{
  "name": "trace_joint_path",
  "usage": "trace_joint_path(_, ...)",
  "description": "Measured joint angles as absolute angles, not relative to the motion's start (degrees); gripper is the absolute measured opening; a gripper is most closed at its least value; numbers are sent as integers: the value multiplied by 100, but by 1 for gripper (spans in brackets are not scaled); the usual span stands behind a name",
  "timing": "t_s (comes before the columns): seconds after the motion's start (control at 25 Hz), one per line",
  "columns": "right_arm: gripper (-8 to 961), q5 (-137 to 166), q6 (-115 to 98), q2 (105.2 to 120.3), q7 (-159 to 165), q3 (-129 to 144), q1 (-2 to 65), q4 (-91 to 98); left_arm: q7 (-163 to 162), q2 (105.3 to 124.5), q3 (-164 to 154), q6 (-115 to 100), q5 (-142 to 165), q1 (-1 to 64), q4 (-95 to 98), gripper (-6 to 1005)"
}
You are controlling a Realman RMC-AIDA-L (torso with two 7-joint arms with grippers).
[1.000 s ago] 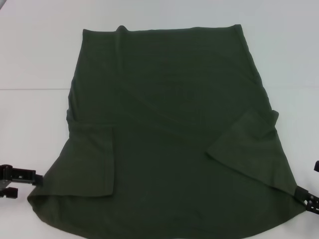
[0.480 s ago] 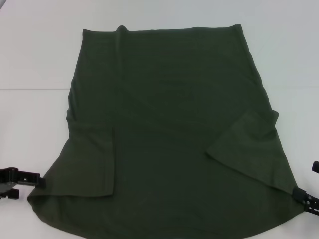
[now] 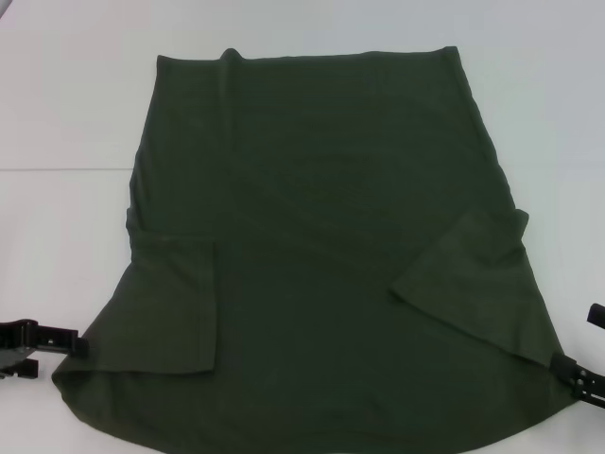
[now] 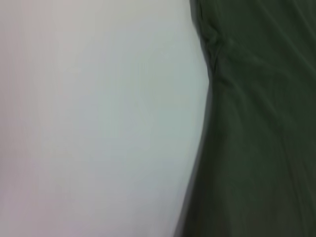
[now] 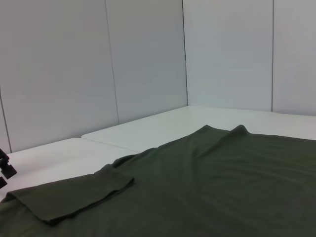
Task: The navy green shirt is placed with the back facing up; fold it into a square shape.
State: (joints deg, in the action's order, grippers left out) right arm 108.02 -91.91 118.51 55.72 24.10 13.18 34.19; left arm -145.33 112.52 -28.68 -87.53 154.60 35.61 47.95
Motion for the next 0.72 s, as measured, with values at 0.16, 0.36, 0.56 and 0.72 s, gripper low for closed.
trace_joint_path(0.16, 945, 10802, -9189, 11858, 5572, 2417, 1344, 3419, -14546, 11248, -2874, -8713, 15460, 3560, 4779, 901)
trace_joint_path(0.36, 945, 10803, -9186, 11858, 5572, 2417, 1377, 3419, -14575, 11234, -2874, -8644, 15559, 3569, 4720, 901)
trace_joint_path(0.56, 946, 10806, -9176, 11864, 5573, 2401, 1400, 3418, -14568, 11237, -2875, -8575, 15624, 3584, 4719, 901)
trace_joint_path(0.72, 946, 10830, -9142, 11866, 5611, 2416, 1421, 3417, -14566, 11248, -2974, -8562, 15626, 3602, 4713, 901)
